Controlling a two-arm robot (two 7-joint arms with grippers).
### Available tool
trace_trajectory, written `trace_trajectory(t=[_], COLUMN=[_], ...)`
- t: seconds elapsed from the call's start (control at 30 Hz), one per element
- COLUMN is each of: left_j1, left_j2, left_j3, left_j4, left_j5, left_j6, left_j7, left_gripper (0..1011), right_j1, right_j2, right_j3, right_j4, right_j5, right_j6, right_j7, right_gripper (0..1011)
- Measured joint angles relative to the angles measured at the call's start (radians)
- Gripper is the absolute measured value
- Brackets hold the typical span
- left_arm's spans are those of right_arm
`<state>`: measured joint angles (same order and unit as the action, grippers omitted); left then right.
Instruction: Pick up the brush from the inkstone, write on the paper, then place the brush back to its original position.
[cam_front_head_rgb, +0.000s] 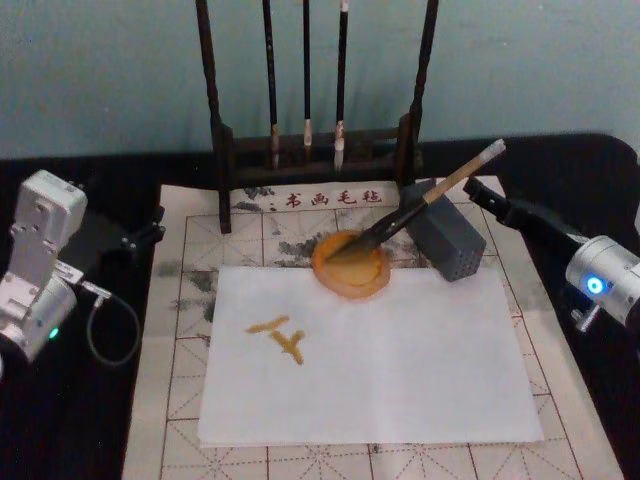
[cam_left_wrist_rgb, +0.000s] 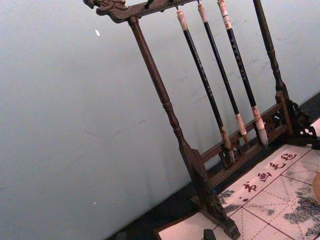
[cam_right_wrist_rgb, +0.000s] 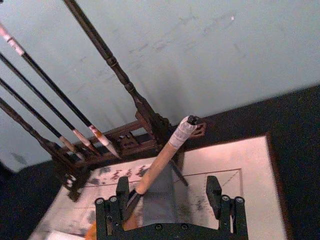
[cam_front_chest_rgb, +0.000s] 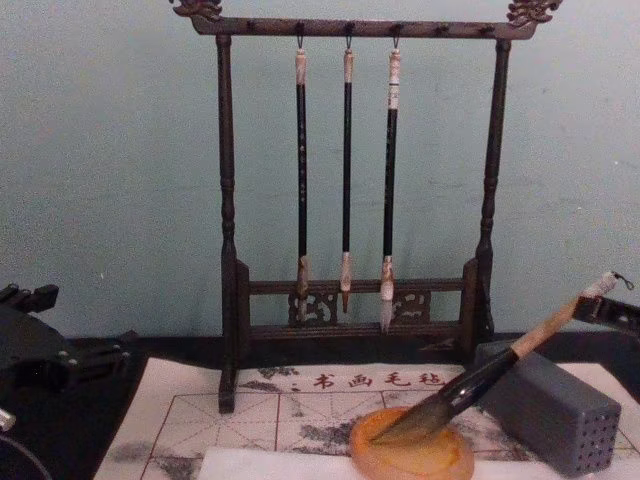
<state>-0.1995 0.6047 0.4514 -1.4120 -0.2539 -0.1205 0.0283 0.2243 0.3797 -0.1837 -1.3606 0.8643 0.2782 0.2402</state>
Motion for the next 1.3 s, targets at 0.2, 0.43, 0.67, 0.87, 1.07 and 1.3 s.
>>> trace_trajectory(t=[0.2,0.43,0.67,0.87,1.07,1.3], left_j1=[0.0,0.0,0.0,0.0,0.0,0.0], left_j2=[0.0,0.0,0.0,0.0,0.0,0.0], left_j3=[0.0,0.0,0.0,0.0,0.0,0.0], left_j4=[0.0,0.0,0.0,0.0,0.0,0.0], left_j5=[0.0,0.0,0.0,0.0,0.0,0.0], left_j6=[0.0,0.0,0.0,0.0,0.0,0.0], left_j7=[0.0,0.0,0.0,0.0,0.0,0.0], left_gripper=[1001,1001,1001,1001,1001,1001], right_j1=[0.033,0.071,0.096,0.13,0.152,0.159], right_j2=[-0.029,-0.056,-0.071,-0.083,-0.089,-0.086], right_j3=[0.012,0.013,0.004,-0.009,-0.02,-0.035], right_j4=[0.022,0.054,0.087,0.137,0.168,0.175], right_j5=[0.09,0.146,0.166,0.178,0.195,0.214], right_j6=[0.086,0.127,0.117,0.086,0.071,0.069], right_j7=[-0.021,-0.06,-0.072,-0.072,-0.069,-0.066], right_gripper=[1002,1002,1003,1002,1002,1002])
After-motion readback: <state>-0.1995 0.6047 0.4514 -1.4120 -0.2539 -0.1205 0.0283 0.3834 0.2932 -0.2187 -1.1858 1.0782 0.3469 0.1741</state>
